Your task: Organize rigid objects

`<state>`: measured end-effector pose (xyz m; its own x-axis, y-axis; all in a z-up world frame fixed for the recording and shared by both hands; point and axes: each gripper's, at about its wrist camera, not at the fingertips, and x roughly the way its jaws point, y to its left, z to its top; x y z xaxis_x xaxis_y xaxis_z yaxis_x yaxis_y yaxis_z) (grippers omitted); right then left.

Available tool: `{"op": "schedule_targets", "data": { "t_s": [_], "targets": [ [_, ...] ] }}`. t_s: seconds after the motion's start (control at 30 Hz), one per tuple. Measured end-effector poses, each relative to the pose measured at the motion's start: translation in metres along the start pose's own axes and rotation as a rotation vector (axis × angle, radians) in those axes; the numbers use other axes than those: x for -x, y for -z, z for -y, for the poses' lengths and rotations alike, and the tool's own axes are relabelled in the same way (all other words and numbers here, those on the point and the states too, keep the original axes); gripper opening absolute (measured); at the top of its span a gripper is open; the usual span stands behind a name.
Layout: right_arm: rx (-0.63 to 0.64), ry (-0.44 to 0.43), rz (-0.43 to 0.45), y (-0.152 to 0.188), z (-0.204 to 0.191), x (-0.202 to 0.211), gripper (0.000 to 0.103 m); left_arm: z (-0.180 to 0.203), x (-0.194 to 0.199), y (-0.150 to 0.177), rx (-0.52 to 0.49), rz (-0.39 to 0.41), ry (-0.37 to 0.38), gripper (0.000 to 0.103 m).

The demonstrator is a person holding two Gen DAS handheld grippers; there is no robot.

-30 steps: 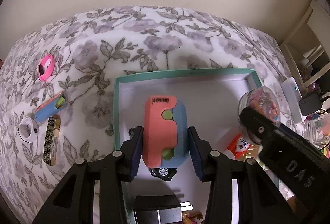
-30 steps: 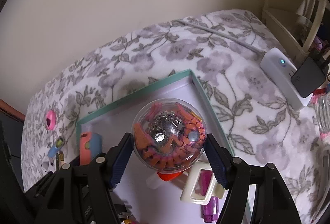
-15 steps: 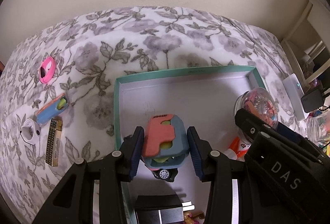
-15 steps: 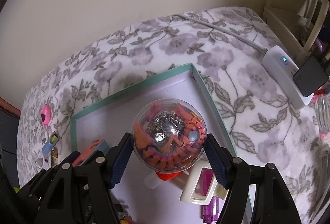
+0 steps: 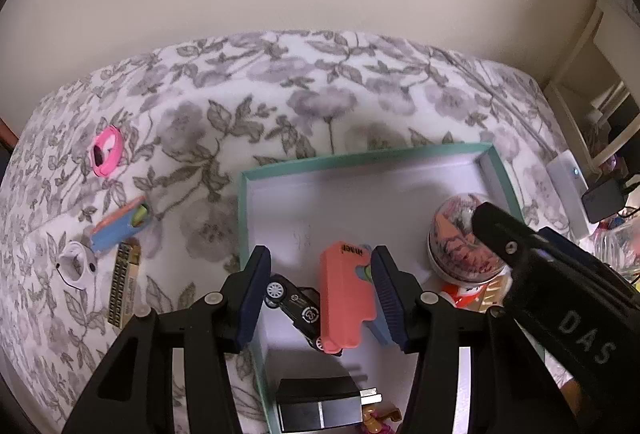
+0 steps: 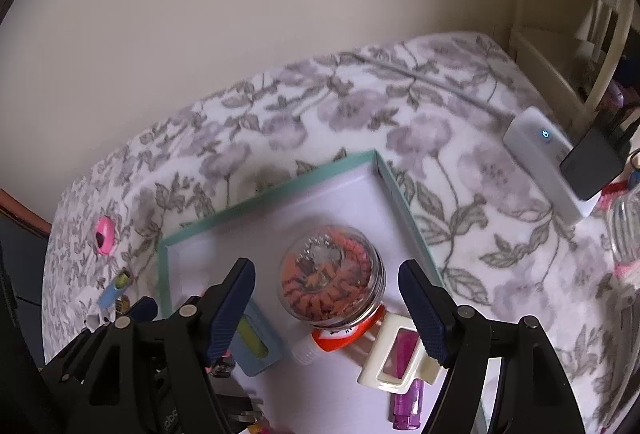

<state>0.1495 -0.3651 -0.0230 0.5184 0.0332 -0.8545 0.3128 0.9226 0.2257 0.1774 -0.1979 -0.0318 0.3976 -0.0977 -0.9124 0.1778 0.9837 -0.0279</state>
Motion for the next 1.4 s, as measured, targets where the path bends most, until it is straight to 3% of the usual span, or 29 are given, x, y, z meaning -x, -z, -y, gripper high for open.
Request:
{"op": "schedule_targets", "data": {
  "t_s": [0.3,0.43,0.53,0.6,0.8,0.93,1.4],
  "targets": [
    [0.016,0.012,0.091,-0.008,-0.002,0.035,0.078,-0.021,0.016,-0.007,0.062,0.041,-0.048,0.062],
    [0.033,0.032,0.109,-0.008,-0.006,0.039,0.082,-0.035,0.022,-0.013,0.111,0.052,-0.058,0.073],
    [0.036,0.039,0.107,-0.008,-0.007,0.038,0.084,-0.047,0.026,-0.016,0.148,0.059,-0.077,0.073],
    [0.038,0.044,0.105,-0.008,-0.009,0.036,0.090,-0.056,0.027,-0.018,0.177,0.062,-0.100,0.073],
    [0.055,0.031,0.097,-0.005,-0.015,0.031,0.091,-0.079,0.029,-0.018,0.249,0.063,-0.151,0.074],
    [0.064,-0.019,0.115,-0.002,-0.023,0.029,0.091,-0.089,0.029,-0.018,0.284,0.056,-0.146,0.074],
    [0.186,0.032,0.135,0.013,-0.056,0.008,0.091,-0.114,0.027,-0.016,0.348,0.022,-0.154,0.074]
  ]
}}
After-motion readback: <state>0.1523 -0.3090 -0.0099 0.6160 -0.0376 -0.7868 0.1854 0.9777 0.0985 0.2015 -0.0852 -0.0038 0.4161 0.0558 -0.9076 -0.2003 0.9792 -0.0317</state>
